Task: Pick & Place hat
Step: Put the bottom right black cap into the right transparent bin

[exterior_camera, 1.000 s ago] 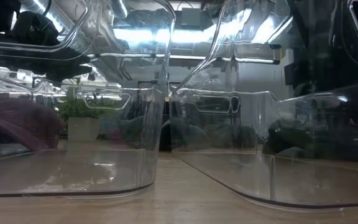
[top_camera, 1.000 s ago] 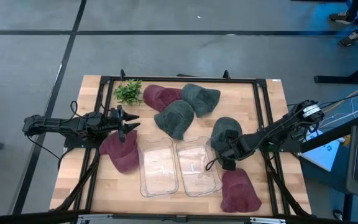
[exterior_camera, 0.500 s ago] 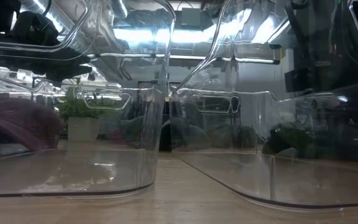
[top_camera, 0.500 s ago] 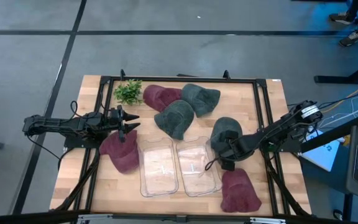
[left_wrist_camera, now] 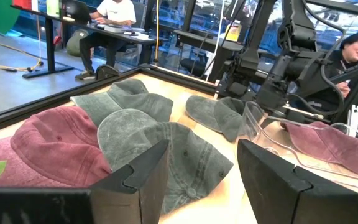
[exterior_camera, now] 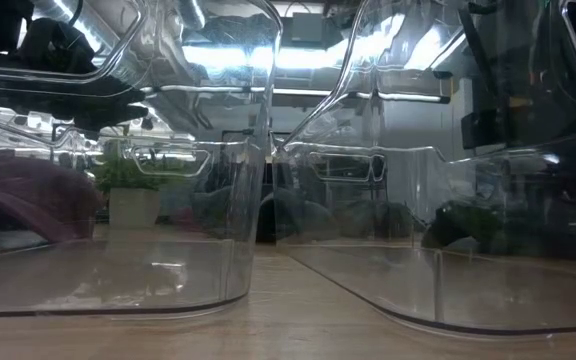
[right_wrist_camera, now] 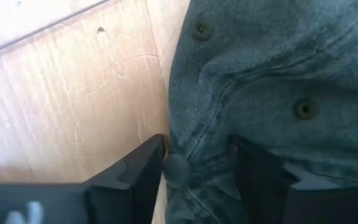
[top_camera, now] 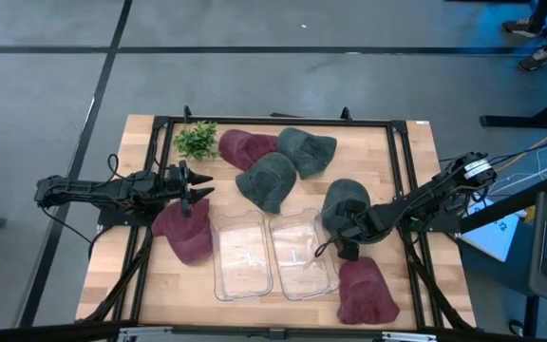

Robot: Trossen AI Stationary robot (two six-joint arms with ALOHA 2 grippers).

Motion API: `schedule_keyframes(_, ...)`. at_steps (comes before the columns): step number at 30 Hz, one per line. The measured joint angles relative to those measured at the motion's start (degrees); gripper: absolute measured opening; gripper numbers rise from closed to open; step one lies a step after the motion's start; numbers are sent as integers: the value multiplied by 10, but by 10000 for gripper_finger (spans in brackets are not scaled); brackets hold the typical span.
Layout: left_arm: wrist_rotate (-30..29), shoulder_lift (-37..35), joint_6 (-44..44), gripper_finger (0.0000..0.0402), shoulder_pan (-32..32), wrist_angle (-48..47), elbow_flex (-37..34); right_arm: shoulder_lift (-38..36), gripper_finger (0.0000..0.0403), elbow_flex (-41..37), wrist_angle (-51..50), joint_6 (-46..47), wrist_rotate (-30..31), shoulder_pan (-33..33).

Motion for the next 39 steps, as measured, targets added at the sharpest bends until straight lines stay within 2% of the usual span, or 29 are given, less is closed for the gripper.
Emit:
schedule_keyframes(8, 0, 0, 0, 185, 0, 0, 0, 0, 82, -1, 10, 0, -3, 0)
schedule_keyframes(14, 0, 0, 0, 185, 0, 0, 0, -10, 40, -3, 9, -2, 1, -1)
schedule_keyframes(17, 0, 0, 0, 185, 0, 0, 0, -19, 36, -3, 7, -2, 1, -2)
schedule_keyframes(23, 0, 0, 0, 185, 0, 0, 0, -35, 61, -4, 2, -2, 1, -3)
schedule_keyframes(26, 0, 0, 0, 185, 0, 0, 0, -50, 52, -5, -12, -2, -1, -9)
schedule_keyframes(29, 0, 0, 0, 185, 0, 0, 0, -73, 36, -6, -23, -1, -2, -19)
schedule_keyframes(33, 0, 0, 0, 185, 0, 0, 0, -115, 34, -5, -41, 2, -2, -30)
schedule_keyframes(39, 0, 0, 0, 185, 0, 0, 0, -185, 55, -4, -72, 49, 7, -42)
